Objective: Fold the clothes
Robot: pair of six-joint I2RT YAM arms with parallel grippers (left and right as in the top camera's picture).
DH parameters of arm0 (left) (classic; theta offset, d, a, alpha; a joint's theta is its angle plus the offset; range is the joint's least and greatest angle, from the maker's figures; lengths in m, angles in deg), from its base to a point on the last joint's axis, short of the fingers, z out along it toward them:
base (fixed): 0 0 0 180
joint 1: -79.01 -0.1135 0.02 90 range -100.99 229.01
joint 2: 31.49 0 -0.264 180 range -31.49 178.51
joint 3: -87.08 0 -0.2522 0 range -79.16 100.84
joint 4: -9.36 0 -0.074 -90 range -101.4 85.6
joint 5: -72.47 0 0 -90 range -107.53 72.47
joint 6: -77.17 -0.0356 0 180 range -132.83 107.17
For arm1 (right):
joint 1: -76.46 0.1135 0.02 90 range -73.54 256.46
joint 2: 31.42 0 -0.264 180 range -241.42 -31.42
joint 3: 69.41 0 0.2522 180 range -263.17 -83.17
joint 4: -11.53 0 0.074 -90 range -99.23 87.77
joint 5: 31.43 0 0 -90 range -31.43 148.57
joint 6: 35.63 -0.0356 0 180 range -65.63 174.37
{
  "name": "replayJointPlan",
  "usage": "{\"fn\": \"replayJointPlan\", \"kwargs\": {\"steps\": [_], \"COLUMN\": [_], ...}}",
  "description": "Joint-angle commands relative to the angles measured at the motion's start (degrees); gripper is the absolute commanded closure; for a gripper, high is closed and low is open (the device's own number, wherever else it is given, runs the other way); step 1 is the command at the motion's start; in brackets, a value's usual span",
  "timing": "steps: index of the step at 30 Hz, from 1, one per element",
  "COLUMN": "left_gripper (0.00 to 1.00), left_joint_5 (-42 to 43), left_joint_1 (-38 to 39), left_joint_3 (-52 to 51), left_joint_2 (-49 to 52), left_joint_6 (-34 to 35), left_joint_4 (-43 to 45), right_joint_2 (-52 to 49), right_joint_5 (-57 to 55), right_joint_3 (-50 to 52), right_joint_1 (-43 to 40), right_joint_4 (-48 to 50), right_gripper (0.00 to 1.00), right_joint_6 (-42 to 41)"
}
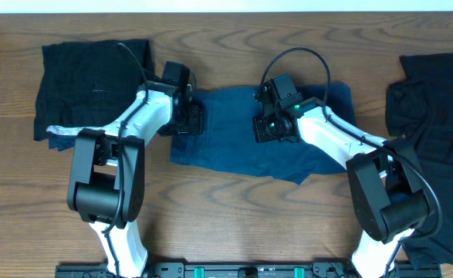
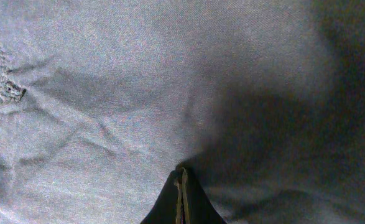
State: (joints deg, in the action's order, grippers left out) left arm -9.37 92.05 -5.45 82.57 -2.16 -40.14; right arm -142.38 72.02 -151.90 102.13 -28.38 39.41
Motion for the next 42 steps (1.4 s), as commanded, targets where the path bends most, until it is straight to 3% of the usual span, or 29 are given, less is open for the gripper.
{"fn": "replayJointPlan", "kwargs": {"steps": [1, 7, 13, 23, 26, 31, 33, 38, 40, 42], "left_gripper": [0.33, 0.33, 0.33, 0.33, 0.39, 0.64, 0.68, 0.68, 0.51, 0.49], "left_joint_5": [-1.0, -1.7, -6.1, -6.1, -6.1, -6.1, -6.1, -6.1, -6.1, -6.1], "left_joint_1": [0.8, 0.8, 0.8, -0.9, -1.7, -2.0, -1.9, -2.0, -2.1, -2.1], "left_joint_3": [-1.5, -1.6, -2.9, -3.4, -3.4, -4.9, -6.1, -7.3, -7.3, -7.3], "left_joint_2": [3.8, 3.9, 3.9, 3.9, 3.9, 3.9, 3.9, 3.9, 3.9, 3.9], "left_joint_6": [1.0, 1.8, 11.1, 12.3, 12.0, 12.0, 12.0, 11.9, 11.9, 11.9], "left_joint_4": [-0.7, -0.7, -0.8, -3.2, -3.3, -2.5, -1.4, -0.9, -1.0, -1.0], "right_joint_2": [-0.7, -0.7, -0.7, -0.7, -0.7, -0.7, -0.7, -0.7, -0.7, -0.7], "right_joint_5": [-0.2, -0.2, -0.2, -0.2, -0.2, -0.3, -0.8, -1.3, -1.3, -1.3], "right_joint_3": [0.3, 0.3, 0.3, 0.3, 0.3, 0.3, 0.3, 0.3, 0.3, 0.3], "right_joint_1": [0.8, 0.8, 0.8, 0.8, 0.8, 0.8, 0.8, 0.8, 0.8, 0.8], "right_joint_4": [-0.2, -0.3, -0.3, -0.2, -0.2, -0.2, -0.3, -0.3, -0.3, -0.3], "right_gripper": [0.99, 0.99, 0.98, 0.98, 0.98, 0.97, 0.98, 0.98, 0.99, 0.98], "right_joint_6": [-0.7, -0.7, -0.7, -0.7, -0.7, -0.7, -0.7, -0.7, -0.7, -0.7]}}
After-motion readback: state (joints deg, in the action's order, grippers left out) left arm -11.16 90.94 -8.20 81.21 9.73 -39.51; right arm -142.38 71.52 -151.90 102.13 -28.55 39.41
